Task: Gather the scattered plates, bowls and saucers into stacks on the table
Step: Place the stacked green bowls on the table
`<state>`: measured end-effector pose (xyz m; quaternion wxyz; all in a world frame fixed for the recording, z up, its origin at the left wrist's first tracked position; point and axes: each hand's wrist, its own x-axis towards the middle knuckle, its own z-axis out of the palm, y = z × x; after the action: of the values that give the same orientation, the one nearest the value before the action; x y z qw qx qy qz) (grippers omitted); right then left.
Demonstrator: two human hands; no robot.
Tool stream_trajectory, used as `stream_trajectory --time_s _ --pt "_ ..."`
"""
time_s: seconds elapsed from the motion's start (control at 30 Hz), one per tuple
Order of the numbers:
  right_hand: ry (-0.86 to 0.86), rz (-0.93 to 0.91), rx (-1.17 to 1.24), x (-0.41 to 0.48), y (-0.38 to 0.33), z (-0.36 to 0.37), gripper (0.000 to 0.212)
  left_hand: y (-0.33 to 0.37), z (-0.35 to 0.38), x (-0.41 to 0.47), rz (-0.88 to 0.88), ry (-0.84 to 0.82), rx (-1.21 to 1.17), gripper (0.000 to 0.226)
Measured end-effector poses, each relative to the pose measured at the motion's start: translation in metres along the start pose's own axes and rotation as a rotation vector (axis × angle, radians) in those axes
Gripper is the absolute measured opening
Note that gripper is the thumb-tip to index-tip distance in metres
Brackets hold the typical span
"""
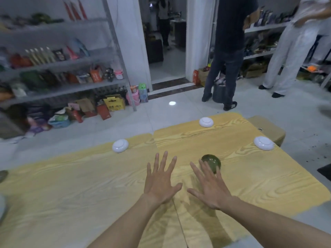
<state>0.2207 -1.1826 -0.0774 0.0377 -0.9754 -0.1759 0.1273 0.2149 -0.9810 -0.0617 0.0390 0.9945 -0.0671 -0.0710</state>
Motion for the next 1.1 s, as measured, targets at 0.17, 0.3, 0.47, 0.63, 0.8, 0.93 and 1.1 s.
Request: stream_trajectory --time_s 0.17,0.3,0.47,0.63,0.8,0.93,1.1 --pt "0.085 -0.077 -0.073 -0.023 -0.074 -0.010 0.088 -0.043 -0.020 -0.070 -0.102 0.018 0.006 0.088" --pt "0.089 -0.101 -0.126 -0.046 -0.131 -0.017 0.090 -0.071 -0.021 -0.126 -0.146 0.054 -0.010 0.086" --pt "0.039 -0.112 -0.066 -0.070 -0.185 -0.002 0.091 -0.100 -0.003 -0.187 -0.250 0.001 -0.092 0.084" --pt "-0.133 0.192 0.434 -0.083 -0.221 0.028 0.084 -0.114 0.029 -0.217 -0.676 -0.125 -0.635 0.067" --pt "-0.373 0.609 1.011 -0.079 -0.234 0.068 0.062 -0.112 0.060 -0.221 -1.085 -0.244 -1.289 0.049" --pt "-0.457 0.683 1.105 -0.077 -0.240 0.092 0.032 -0.107 0.080 -0.215 -1.143 -0.267 -1.401 0.028" --pt "-0.483 0.694 1.114 -0.072 -0.246 0.105 0.018 -0.100 0.090 -0.202 -1.198 -0.275 -1.450 0.026"
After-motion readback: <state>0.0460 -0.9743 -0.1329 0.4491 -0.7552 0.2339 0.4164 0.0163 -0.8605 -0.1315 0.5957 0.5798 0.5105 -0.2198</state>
